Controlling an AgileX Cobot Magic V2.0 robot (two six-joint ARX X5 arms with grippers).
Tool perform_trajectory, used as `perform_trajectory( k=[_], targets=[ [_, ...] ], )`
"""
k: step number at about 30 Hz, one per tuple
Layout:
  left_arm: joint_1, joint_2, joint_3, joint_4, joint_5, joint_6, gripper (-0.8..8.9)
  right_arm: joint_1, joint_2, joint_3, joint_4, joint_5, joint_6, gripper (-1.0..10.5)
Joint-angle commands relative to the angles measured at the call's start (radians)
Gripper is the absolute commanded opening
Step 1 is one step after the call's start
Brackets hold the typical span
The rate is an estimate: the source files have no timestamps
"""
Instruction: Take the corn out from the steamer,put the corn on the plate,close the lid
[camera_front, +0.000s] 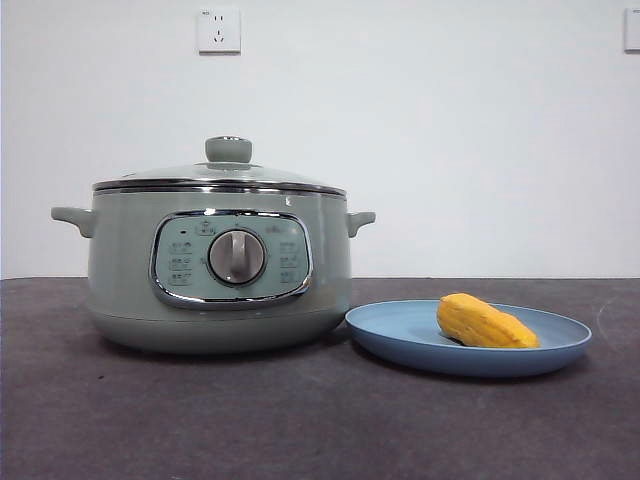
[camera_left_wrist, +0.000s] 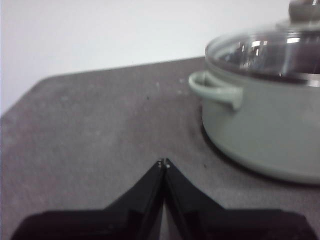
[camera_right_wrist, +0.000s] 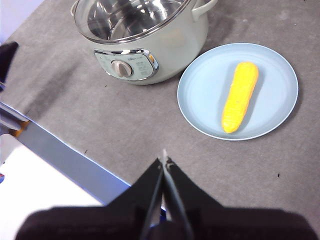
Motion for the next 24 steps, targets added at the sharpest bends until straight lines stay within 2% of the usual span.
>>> perform_trajectory(
  k=[1, 5, 24],
  targets=[
    [0.003, -0.034, -0.022, -0.024, -0.003, -0.040, -0.04, 0.002, 0.000, -0.006, 0.005, 0.003, -0.008, 0.0],
    [0.003, -0.034, -0.022, -0.061, -0.002, -0.048, -0.04, 0.002, 0.000, -0.006, 0.005, 0.003, -0.008, 0.0],
    [0.004, -0.034, -0.022, -0.050, -0.001, -0.047, -0.04, 0.002, 0.000, -0.006, 0.005, 0.003, -0.008, 0.0]
  ],
)
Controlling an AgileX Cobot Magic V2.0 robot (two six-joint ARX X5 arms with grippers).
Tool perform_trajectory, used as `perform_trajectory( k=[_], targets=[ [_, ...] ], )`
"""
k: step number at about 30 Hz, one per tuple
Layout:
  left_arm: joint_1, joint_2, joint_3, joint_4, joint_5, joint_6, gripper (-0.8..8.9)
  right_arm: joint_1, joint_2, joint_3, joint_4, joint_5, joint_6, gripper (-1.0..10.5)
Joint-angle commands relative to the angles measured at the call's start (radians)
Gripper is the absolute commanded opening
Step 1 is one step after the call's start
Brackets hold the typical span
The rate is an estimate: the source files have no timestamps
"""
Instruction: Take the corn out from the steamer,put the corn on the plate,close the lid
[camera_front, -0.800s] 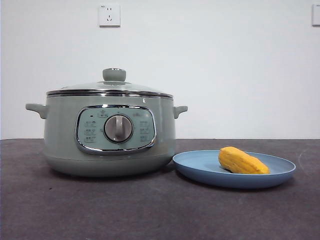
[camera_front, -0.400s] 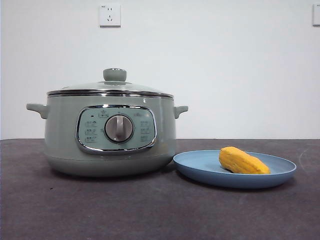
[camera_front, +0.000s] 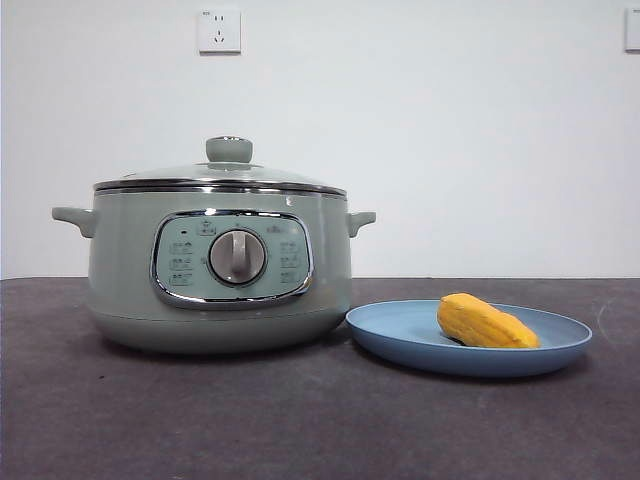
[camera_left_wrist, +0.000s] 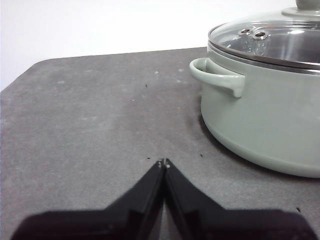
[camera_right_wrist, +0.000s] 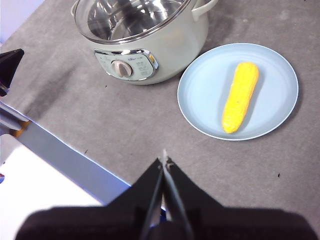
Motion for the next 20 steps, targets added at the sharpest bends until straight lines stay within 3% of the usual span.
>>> perform_trajectory(
  k=[1, 8, 11, 14, 20],
  targets=[
    [0.004, -0.003, -0.014, 0.004, -0.001, -0.006, -0.04, 0.002, 0.000, -0.006, 0.005, 0.003, -0.008, 0.0],
    [0.004, -0.003, -0.014, 0.004, -0.001, -0.006, -0.04, 0.002, 0.000, -0.006, 0.005, 0.003, -0.008, 0.0],
    [0.004, -0.003, -0.014, 0.004, -0.001, -0.006, -0.04, -0.011, -0.019, -0.006, 0.039, 0.032, -0.057, 0.0],
    [0.004, -0.003, -0.014, 0.004, -0.001, -0.006, -0.04, -0.049, -0.062, -0.013, 0.150, 0.092, -0.056, 0.0],
    [0.004, -0.003, -0.014, 0.004, -0.001, -0.006, -0.04, -0.174, -0.209, -0.172, 0.463, 0.106, -0.037, 0.0]
  ],
)
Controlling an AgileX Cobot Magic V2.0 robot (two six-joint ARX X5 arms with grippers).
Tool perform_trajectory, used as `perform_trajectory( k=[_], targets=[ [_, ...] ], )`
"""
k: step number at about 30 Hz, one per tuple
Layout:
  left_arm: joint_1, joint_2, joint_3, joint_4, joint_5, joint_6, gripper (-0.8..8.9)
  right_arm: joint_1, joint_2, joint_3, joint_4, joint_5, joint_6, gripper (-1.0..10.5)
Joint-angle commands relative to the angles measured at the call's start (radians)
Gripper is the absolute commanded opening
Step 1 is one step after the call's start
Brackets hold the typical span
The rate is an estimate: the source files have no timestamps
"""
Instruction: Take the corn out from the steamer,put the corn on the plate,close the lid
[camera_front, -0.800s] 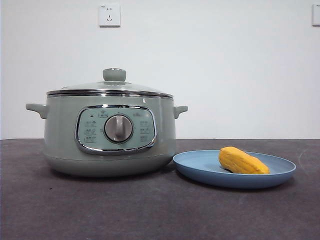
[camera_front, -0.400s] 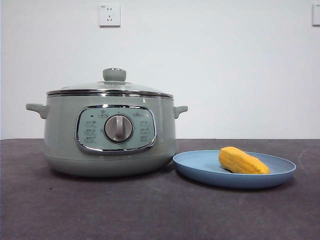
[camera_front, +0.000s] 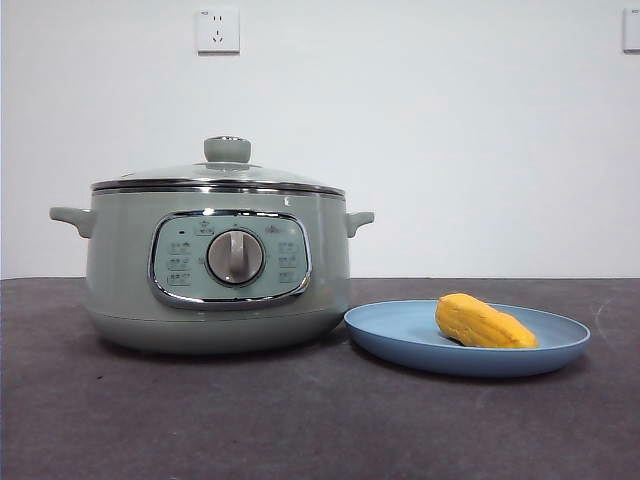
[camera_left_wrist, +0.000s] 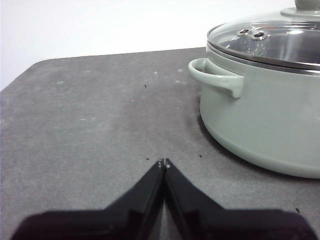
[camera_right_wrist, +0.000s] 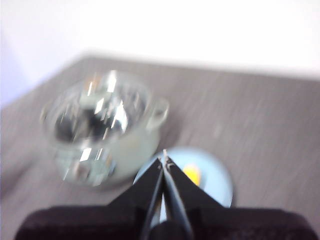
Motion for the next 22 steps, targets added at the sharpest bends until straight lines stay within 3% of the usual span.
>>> perform_trajectory(
  k=[1, 7, 10, 22],
  targets=[
    [0.003, -0.003, -0.014, 0.004, -0.001, -0.006, -0.04, -0.060, -0.069, -0.134, 0.145, 0.032, 0.005, 0.0],
    [0.003, -0.003, -0.014, 0.004, -0.001, -0.006, -0.04, -0.138, -0.238, -0.484, 0.501, 0.156, 0.084, 0.0],
    [0.003, -0.003, -0.014, 0.004, -0.001, -0.006, -0.04, -0.142, -0.305, -0.627, 0.604, 0.237, 0.096, 0.0],
    [0.003, -0.003, -0.014, 0.004, -0.001, -0.006, -0.04, -0.142, -0.454, -0.910, 0.629, 0.252, 0.129, 0.0]
  ],
)
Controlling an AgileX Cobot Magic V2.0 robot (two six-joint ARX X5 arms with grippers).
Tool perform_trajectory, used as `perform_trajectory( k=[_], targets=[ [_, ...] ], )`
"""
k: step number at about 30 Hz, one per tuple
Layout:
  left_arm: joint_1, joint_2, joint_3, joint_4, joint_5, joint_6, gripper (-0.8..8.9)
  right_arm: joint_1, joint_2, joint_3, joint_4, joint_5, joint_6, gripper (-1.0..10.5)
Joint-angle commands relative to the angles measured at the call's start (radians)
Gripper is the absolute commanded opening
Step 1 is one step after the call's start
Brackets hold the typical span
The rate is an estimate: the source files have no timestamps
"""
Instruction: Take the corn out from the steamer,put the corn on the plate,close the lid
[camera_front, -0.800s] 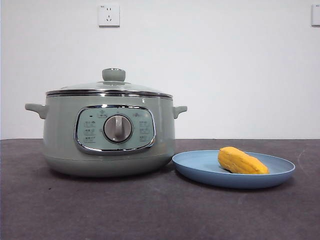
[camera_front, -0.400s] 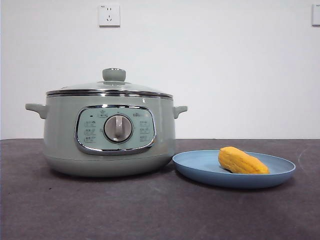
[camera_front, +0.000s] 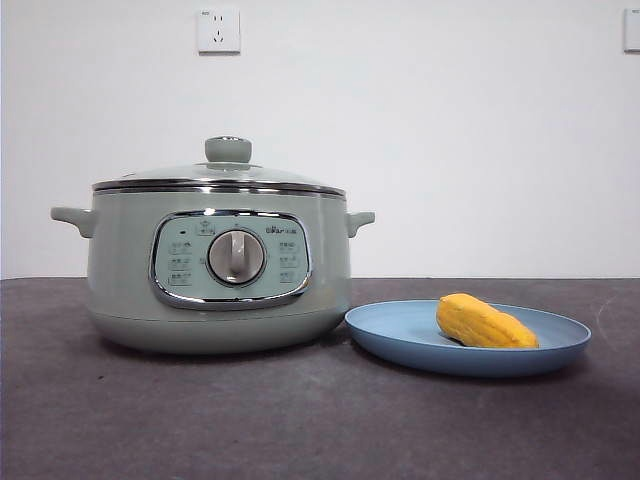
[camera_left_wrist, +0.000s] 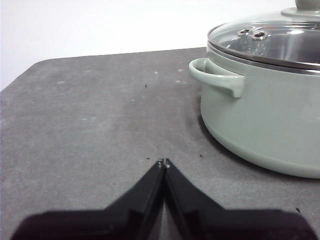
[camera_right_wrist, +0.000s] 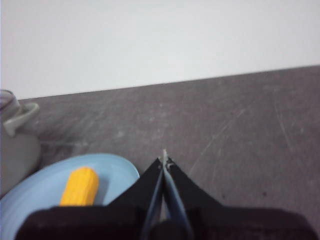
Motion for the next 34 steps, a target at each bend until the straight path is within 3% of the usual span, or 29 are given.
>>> perform_trajectory(
  k=[1, 5, 34],
  targets=[
    [0.003, -0.003, -0.014, 0.004, -0.002, -0.006, -0.04, -0.002, -0.013, -0.027, -0.021, 0.004, 0.029, 0.0],
    [0.003, -0.003, -0.014, 0.005, -0.001, -0.006, -0.04, -0.002, -0.013, -0.027, -0.112, 0.003, 0.028, 0.0],
    [0.003, -0.003, -0.014, 0.004, -0.001, -0.006, -0.04, -0.002, -0.013, -0.026, -0.109, -0.022, 0.039, 0.0]
  ],
)
